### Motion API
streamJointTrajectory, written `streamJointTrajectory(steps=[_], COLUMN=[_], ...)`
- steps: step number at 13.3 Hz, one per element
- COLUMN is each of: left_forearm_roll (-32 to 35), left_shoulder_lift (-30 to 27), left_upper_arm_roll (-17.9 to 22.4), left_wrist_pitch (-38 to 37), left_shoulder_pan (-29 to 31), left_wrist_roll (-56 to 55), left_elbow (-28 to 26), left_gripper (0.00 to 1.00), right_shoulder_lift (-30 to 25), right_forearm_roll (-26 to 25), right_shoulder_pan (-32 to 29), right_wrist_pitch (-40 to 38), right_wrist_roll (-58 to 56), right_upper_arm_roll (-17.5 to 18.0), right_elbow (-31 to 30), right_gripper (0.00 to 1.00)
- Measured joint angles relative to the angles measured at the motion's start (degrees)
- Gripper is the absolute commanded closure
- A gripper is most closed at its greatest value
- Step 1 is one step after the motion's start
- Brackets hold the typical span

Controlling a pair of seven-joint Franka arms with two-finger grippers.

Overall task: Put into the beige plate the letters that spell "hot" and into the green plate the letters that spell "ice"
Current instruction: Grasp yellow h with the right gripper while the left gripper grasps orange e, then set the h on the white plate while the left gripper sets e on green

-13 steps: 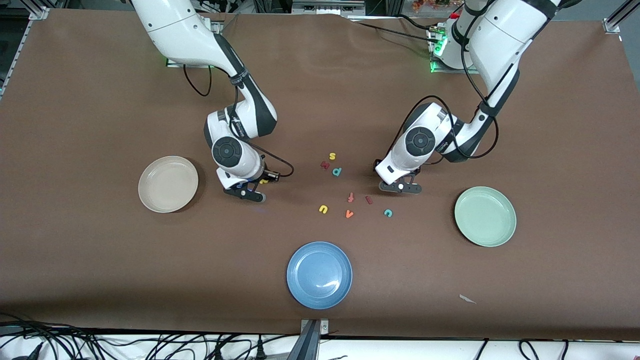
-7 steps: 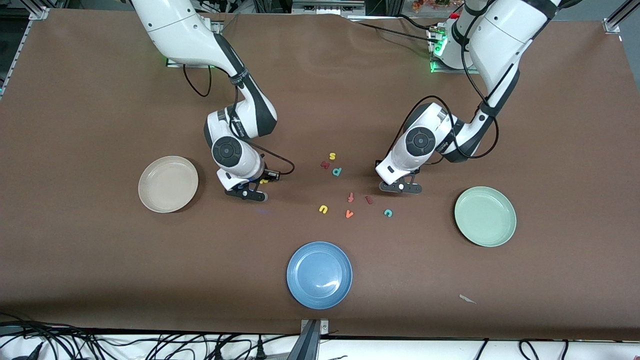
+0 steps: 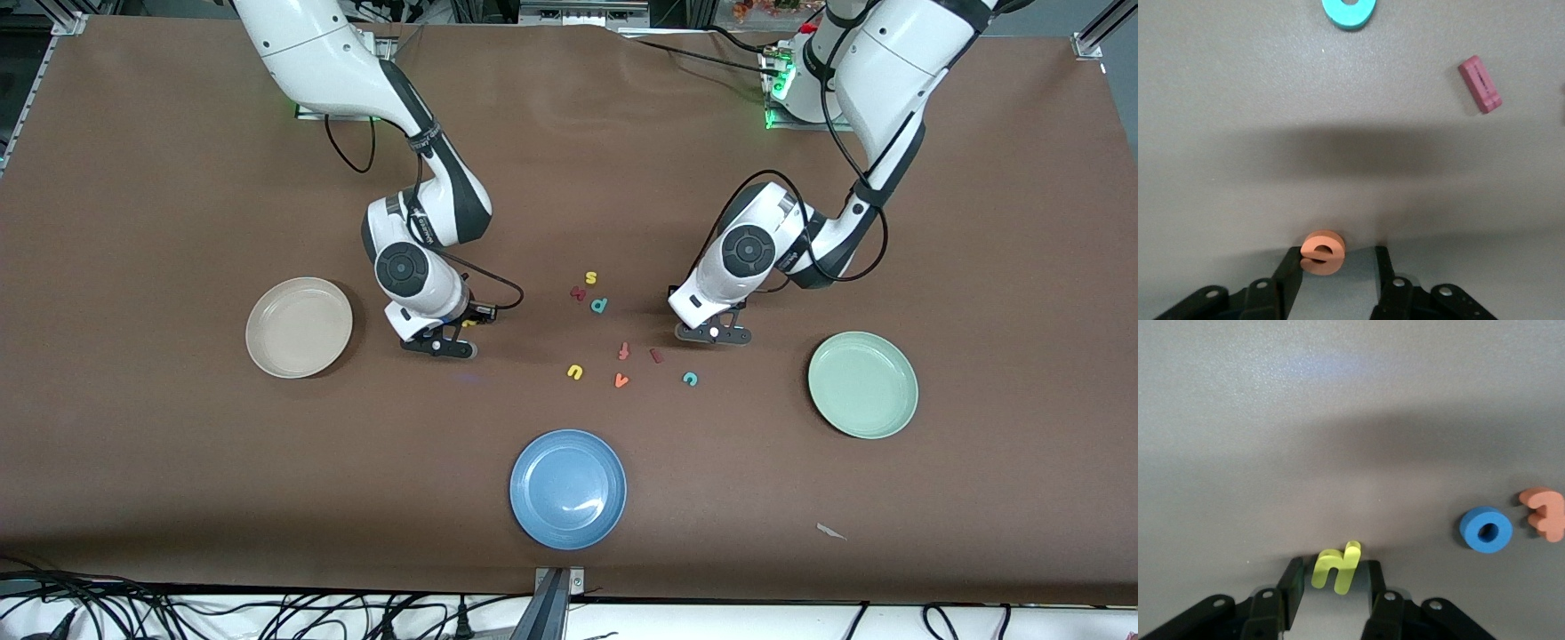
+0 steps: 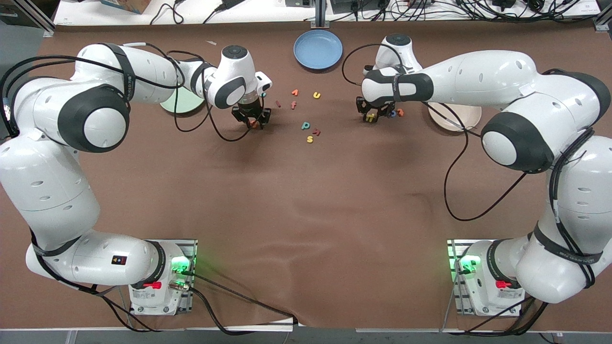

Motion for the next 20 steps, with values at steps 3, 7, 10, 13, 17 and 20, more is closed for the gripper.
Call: streamJointTrajectory(steps=[3,7,10,13,17,20], left_forearm_roll=[0.0,0.1,0.1,0.1,0.8,1.2], left_shoulder_lift=[-0.1,-0.1,-0.2,-0.2,-0.2,-0.3], left_upper_arm_roll=[0.0,0.0,0.1,0.1,0.1,0.2], left_wrist_pitch=[0.0,0.0,0.0,0.0,0.1,0.3], left_shoulder_pan=[0.1,0.3,0.3,0.4,0.4,0.8], left_wrist_roll=[0.0,0.0,0.0,0.0,0.0,0.0], left_elbow=[0.0,0.0,0.0,0.0,0.1,0.5], left_gripper=[0.6,0.66,0.71,0.76,0.82,0.84], right_shoulder_lift=[-0.1,-0.2,-2.6,-8.6,-12.4,-11.4], right_forearm_roll=[0.0,0.0,0.0,0.0,0.0,-0.1], right_shoulder_pan=[0.0,0.0,0.1,0.0,-0.2,-0.6], right_wrist_pitch=[0.0,0.0,-3.1,-11.5,-21.7,-22.7], right_wrist_roll=[0.0,0.1,2.5,2.3,-3.6,-12.0], right_upper_arm_roll=[-0.1,-0.1,-1.0,-6.7,-17.1,-23.2], right_elbow=[0.0,0.0,0.4,0.7,0.4,-1.1], right_gripper=[0.76,0.76,0.76,0.76,0.75,0.75])
